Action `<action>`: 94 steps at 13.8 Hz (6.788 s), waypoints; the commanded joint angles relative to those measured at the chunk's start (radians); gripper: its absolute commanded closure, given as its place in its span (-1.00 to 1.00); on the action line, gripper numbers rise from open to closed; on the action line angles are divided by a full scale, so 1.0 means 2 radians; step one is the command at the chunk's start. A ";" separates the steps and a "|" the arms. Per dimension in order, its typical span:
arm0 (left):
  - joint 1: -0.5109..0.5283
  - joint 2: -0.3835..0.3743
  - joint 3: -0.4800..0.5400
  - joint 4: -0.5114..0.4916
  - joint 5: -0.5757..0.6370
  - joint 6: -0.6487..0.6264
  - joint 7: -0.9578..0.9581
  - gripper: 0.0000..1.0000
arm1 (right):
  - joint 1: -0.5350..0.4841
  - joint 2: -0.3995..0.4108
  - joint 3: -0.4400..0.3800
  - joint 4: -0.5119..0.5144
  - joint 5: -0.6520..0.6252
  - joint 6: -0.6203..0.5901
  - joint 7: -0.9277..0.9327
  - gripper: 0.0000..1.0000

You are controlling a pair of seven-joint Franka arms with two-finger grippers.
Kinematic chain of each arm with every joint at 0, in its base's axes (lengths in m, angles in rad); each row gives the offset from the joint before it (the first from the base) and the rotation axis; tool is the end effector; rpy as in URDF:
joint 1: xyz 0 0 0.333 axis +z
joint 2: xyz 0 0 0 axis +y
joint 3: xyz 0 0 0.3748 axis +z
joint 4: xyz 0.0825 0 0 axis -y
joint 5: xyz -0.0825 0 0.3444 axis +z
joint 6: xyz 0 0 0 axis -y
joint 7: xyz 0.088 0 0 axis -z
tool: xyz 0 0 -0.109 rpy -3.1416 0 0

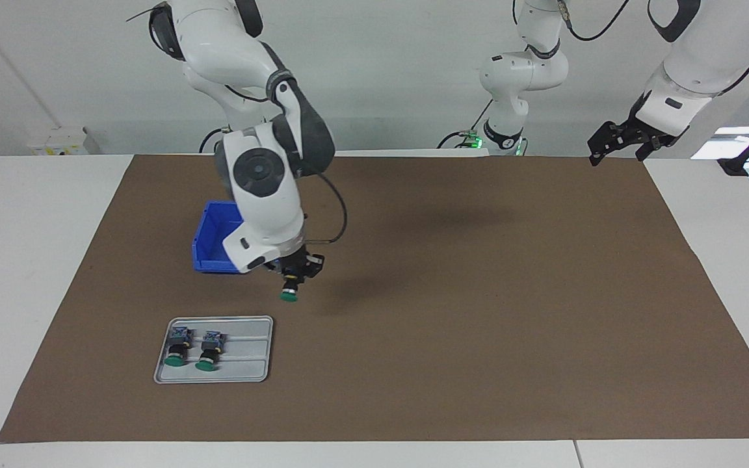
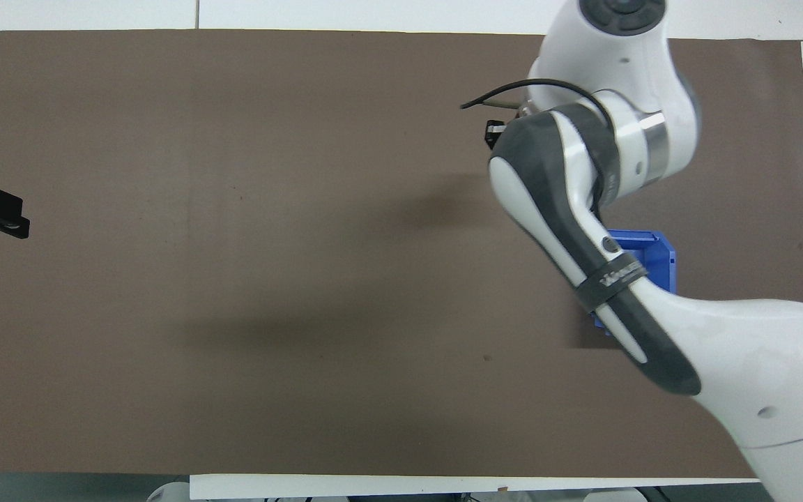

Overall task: Place and press button with both arms
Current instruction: 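Carry the button with the right gripper to the table center and release, then withdraw the right gripper while the left gripper reaches toward the button, then lower the left gripper over the button and grasp it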

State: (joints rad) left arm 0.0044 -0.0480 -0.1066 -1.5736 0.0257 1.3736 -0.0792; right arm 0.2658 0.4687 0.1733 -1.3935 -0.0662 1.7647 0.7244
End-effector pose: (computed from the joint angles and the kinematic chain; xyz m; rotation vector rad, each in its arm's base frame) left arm 0.4730 -0.0471 0.6882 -3.0886 0.0299 0.2304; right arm 0.6215 0.2576 0.4964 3.0699 -0.4395 -0.1297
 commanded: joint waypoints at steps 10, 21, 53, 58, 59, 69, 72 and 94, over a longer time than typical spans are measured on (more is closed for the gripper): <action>-0.001 -0.014 0.003 -0.012 -0.003 -0.003 -0.003 -1.00 | 0.053 -0.008 0.005 -0.019 0.028 -0.010 0.388 0.92; -0.002 -0.014 0.003 -0.013 -0.002 -0.005 -0.002 -1.00 | 0.125 0.006 0.025 -0.122 0.028 0.150 0.787 0.93; -0.024 -0.029 -0.001 -0.043 -0.001 0.013 -0.162 -1.00 | -0.055 -0.102 0.028 -0.068 0.032 -0.072 0.207 -0.95; -0.096 -0.042 -0.006 -0.101 -0.011 0.075 -0.359 -1.00 | -0.177 -0.158 0.027 -0.076 0.032 -0.118 -0.105 -0.95; -0.106 -0.042 -0.006 -0.110 -0.014 0.088 -0.409 -1.00 | -0.195 -0.166 0.026 -0.080 0.032 -0.118 -0.146 -0.95; -0.200 -0.004 -0.006 -0.171 -0.067 0.247 -0.782 -1.00 | -0.271 -0.235 0.023 -0.075 0.003 -0.158 -0.394 -0.96; -0.238 0.043 -0.006 -0.165 -0.067 0.277 -0.863 -1.00 | -0.273 -0.237 0.022 -0.077 0.004 -0.161 -0.407 -0.96; -0.340 0.234 -0.005 -0.114 -0.037 0.406 -1.083 -0.62 | -0.124 -0.244 -0.156 -0.087 0.009 -0.148 -0.414 -0.96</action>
State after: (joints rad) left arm -0.6610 0.4098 -0.1284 -1.8088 -0.0636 2.1627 -2.2175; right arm 0.0203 0.0064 -0.1335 -1.5293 -0.0514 1.4588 -0.0948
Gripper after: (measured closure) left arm 0.150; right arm 0.018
